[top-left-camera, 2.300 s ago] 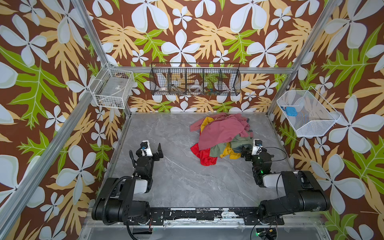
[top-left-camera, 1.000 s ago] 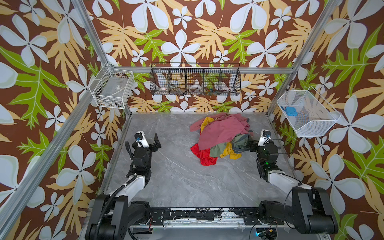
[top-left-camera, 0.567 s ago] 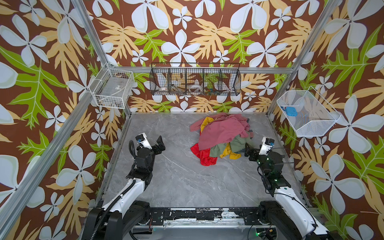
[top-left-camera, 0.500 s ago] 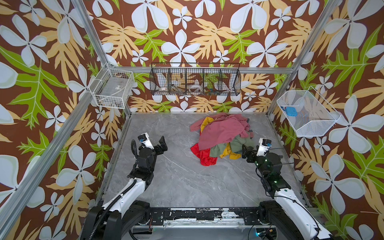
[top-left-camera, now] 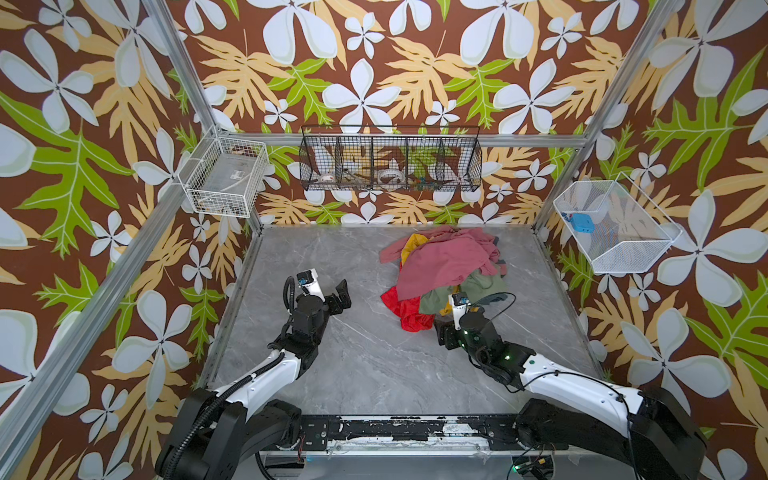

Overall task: Pick out a specific cloth from the pile
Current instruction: 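Reach both grippers forward into the cloth pile from either side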

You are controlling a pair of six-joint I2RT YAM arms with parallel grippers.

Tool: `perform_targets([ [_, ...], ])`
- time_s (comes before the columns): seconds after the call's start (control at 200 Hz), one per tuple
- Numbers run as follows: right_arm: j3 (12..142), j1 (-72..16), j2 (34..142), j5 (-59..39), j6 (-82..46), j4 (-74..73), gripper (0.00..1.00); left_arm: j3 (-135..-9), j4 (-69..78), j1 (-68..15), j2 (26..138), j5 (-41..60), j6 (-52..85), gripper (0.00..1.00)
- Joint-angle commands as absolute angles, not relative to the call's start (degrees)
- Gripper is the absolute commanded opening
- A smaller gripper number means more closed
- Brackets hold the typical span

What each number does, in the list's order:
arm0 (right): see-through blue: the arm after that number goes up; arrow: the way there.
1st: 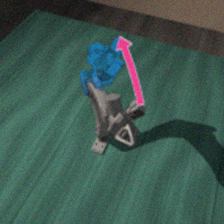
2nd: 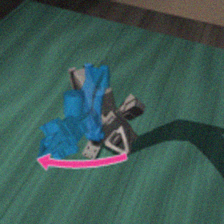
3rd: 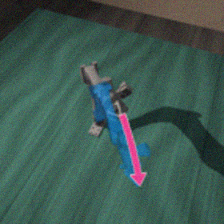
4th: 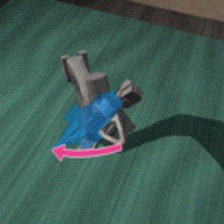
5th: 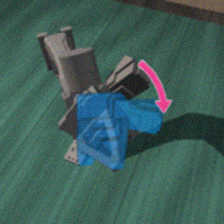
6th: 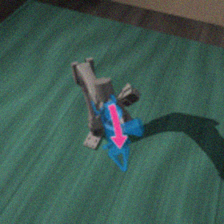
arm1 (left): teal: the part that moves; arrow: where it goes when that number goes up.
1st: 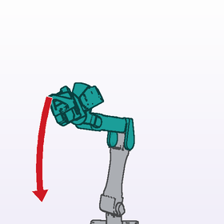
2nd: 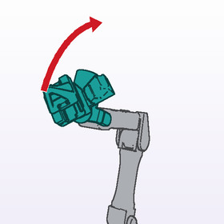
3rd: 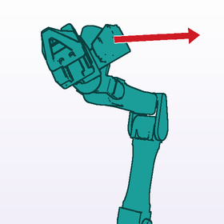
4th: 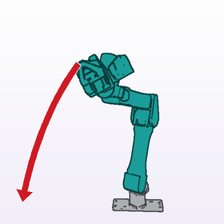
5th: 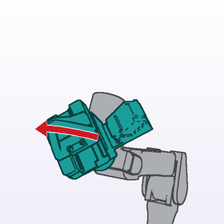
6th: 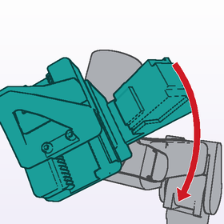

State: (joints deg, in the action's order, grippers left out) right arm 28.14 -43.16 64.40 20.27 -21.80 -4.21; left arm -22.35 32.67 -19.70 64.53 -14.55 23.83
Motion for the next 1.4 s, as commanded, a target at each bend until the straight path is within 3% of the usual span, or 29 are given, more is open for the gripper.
perform_targets([
  [0.0,29.2,-43.6,66.7,32.5,-21.9,0.0,0.72,-22.0,32.2,-19.8,63.8,-15.1,24.4,1.00],
  [0.22,31.9,-43.4,70.8,35.1,-12.5,-3.3,0.74,-21.1,31.6,-19.8,62.7,-14.8,24.3,1.00],
  [0.365,38.0,-43.3,77.6,39.2,-5.4,2.4,0.74,-21.3,30.8,-19.8,62.3,-14.5,23.7,1.00],
  [0.856,42.3,-37.4,86.9,29.9,8.7,-2.4,0.67,-21.4,27.8,-19.8,59.8,-14.2,22.9,1.00],
  [0.936,43.8,-37.5,89.5,29.3,9.6,-2.6,0.58,-21.6,27.1,-19.8,59.5,-14.4,22.8,1.00],
  [1.051,45.2,-37.3,91.2,29.9,9.6,-2.7,0.27,-22.0,25.9,-19.8,58.7,-14.5,22.5,1.00],
  [1.111,44.9,-37.2,90.2,29.0,9.5,-3.6,0.17,-22.0,25.5,-19.8,58.5,-14.6,22.3,1.00],
  [1.261,43.8,-37.1,84.2,26.5,8.2,-3.4,0.04,-22.7,24.6,-19.8,58.7,-13.8,21.9,1.00],
  [1.396,43.0,-37.0,76.3,24.1,5.4,-2.2,0.00,-23.4,24.7,-19.8,59.6,-12.8,21.8,1.00],
])
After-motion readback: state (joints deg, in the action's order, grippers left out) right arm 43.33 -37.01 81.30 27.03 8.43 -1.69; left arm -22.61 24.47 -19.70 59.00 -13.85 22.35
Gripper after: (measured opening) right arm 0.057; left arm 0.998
